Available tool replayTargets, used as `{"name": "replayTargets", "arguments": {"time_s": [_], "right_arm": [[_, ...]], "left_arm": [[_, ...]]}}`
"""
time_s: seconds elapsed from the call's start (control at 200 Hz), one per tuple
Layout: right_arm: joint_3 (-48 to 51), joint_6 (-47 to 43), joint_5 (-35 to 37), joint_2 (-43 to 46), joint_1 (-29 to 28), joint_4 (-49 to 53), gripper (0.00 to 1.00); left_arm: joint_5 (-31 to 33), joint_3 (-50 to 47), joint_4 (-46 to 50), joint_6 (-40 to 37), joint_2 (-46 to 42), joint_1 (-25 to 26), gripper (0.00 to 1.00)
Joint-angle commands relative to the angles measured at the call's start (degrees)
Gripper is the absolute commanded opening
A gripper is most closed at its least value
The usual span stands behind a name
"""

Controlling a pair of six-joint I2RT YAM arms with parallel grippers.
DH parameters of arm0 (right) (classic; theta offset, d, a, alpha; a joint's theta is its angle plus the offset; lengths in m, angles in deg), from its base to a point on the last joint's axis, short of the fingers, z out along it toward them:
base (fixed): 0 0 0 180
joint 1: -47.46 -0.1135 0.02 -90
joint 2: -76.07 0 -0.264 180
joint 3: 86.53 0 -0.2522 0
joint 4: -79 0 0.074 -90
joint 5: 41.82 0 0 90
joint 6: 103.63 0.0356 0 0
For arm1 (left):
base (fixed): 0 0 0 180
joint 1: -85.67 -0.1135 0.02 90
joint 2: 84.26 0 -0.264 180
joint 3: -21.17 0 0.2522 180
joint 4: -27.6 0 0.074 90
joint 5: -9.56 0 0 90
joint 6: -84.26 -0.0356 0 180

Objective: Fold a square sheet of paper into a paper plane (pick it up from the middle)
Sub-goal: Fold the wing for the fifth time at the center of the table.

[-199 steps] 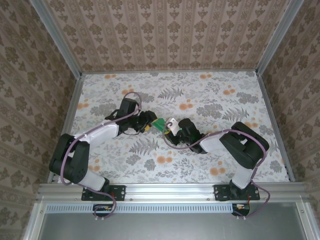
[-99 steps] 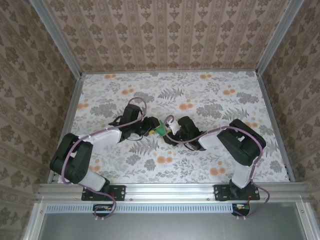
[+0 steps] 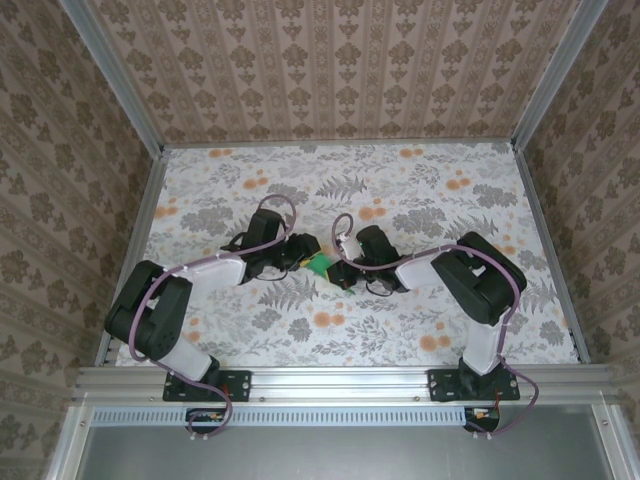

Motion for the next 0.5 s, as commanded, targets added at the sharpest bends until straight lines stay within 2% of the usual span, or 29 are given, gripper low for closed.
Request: {"name": "replayTargets", "arguments": {"time_s": [0.0, 0.2, 0.5], "right_arm": [[-2.0, 3.91, -2.79, -0.9, 0.13, 3.79, 0.06], [-3.76, 7.53, -4.46, -1.68, 0.22, 6.25, 0.02], [-5.89, 10.34, -8.18, -3.81, 0.22, 7.54, 0.07]], "left_arm": [[-0.37, -1.52, -1.88, -1.69, 0.15, 0.22, 0.4], [-0.35, -2.84, -2.83, -1.69, -0.08, 0.31, 0.39], [-0.43, -4.45, -4.72, -1.56, 0.83, 0.31, 0.36]]}}
